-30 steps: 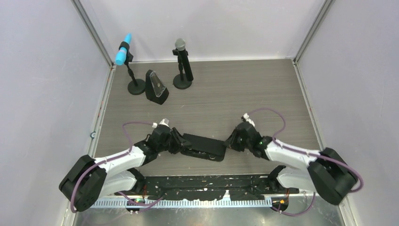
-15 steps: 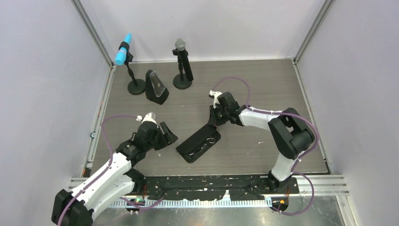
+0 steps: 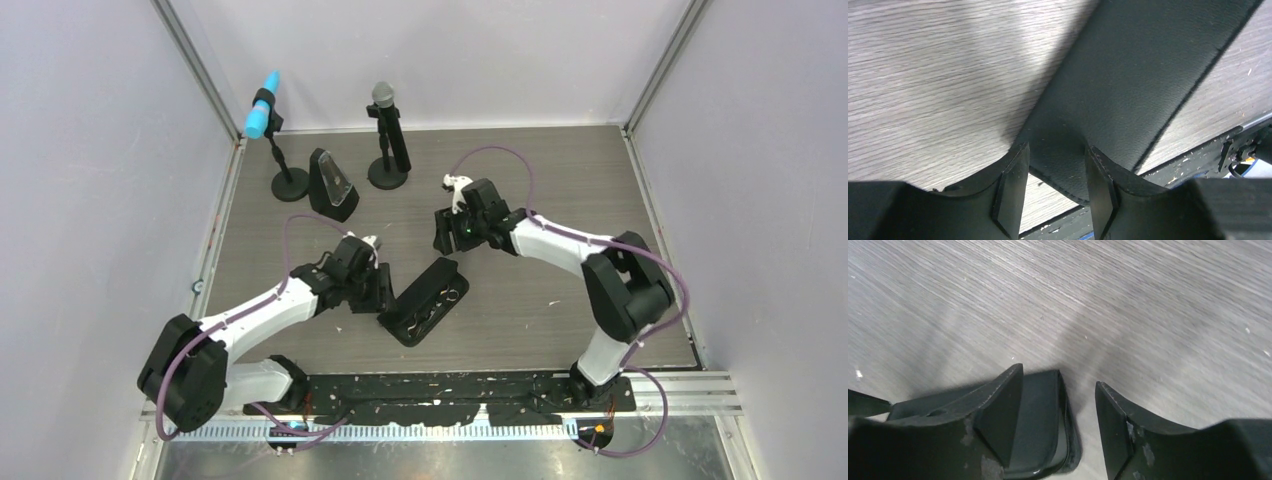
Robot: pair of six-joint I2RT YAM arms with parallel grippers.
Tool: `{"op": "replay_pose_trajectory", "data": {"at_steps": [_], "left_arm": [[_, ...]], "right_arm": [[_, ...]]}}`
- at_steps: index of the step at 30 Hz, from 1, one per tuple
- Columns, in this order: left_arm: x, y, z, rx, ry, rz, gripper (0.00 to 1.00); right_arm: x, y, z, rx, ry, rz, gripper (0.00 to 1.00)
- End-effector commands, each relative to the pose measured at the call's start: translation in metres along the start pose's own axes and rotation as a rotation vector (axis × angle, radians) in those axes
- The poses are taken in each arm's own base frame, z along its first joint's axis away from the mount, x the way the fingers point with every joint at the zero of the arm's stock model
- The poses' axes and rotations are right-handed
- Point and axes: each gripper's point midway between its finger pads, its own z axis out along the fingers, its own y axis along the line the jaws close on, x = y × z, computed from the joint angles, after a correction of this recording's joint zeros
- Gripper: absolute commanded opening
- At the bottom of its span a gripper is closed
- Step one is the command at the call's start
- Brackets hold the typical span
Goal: Sort the hair-cutting tools
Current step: Adjust the hairdressing tool bag at the center of the board.
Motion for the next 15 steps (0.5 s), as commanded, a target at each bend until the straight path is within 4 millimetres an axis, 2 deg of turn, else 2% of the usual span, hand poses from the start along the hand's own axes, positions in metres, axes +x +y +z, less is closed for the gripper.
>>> {"op": "replay_pose_trajectory", "data": {"at_steps": [1,2,3,4,5,6,7,8,12,15], "left_arm": [[-0.009,-0.023,-0.006,0.045,-0.02,0.06,0.47],[-0.008,-0.023,-0.006,0.038,-0.023,0.065,0.47],[-0.008,-0.024,-0.007,0.034,-0.024,0.072,0.47],[-0.007,-0.025,-0.007,0.028,-0.025,0.077,0.47],[-0.007,-0.026,-0.008,0.024,-0.025,0.084,0.47],[-0.007,-0.027,-0.008,0.018,-0.024,0.089,0.47],[-0.007,-0.028,-0.008,0.012,-0.025,0.094,0.47],[-0.006,-0.029,-0.008,0.009,-0.022,0.1,0.47],[-0.003,-0.034,-0.005,0.005,-0.01,0.114,0.48],[-0.001,-0.038,-0.002,0.002,0.0,0.13,0.48]], "right_arm": [[-0.026,0.003,-0.049,0.069,-0.13,0.167,0.65],[-0.016,0.001,-0.051,0.079,-0.118,0.195,0.66],[-0.017,0.002,-0.061,0.09,-0.139,0.255,0.68],[-0.003,-0.001,-0.062,0.103,-0.126,0.29,0.68],[-0.006,0.003,-0.071,0.096,-0.159,0.354,0.7],[0.006,0.001,-0.072,0.1,-0.153,0.39,0.7],[0.004,0.005,-0.079,0.088,-0.179,0.453,0.71],[0.013,0.006,-0.083,0.081,-0.188,0.509,0.71],[0.037,0.02,-0.083,0.036,-0.186,0.601,0.72],[0.05,0.041,-0.081,-0.031,-0.164,0.627,0.71]]}}
